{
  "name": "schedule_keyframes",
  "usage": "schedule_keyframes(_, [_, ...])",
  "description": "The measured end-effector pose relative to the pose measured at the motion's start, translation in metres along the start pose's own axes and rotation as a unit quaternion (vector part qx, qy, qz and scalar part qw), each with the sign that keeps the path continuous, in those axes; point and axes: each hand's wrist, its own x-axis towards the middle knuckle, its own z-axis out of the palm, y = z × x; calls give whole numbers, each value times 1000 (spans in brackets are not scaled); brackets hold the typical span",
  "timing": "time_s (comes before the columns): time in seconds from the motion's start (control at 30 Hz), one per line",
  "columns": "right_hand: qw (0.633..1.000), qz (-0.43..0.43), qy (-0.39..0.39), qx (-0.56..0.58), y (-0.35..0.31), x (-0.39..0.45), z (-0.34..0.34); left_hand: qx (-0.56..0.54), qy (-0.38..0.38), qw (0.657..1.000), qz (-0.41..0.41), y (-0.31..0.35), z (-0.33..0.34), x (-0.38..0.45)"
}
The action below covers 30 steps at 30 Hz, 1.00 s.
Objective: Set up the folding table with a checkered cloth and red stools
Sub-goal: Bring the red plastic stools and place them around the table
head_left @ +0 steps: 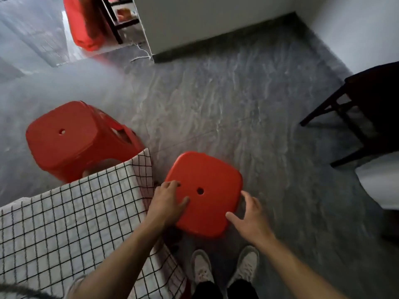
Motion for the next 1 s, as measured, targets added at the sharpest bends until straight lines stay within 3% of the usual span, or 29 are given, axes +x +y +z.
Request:
schedule_keyframes(0.13, [999, 34, 24, 17, 21, 52, 46, 36, 14, 999, 9, -15, 37, 64])
schedule_keyframes(0.23, [998, 52, 35, 29, 32, 83, 80, 76, 13, 996, -41, -21, 58, 99])
schedule_keyframes(0.3, [996, 63, 64, 13, 34, 94, 96, 77, 13, 994, -72, -26, 69, 114])
schedule_keyframes(0.47, [992, 76, 98, -2, 33, 97, 103, 59, 55, 995, -62, -34, 80, 118])
schedule_keyframes(0.77, [974, 175, 116, 79, 43, 66, 112, 127, -6, 987, 97, 13, 76, 155])
schedule_keyframes(1.0, [977, 159, 132, 59, 55, 64, 110, 110, -6, 984, 143, 14, 73, 157])
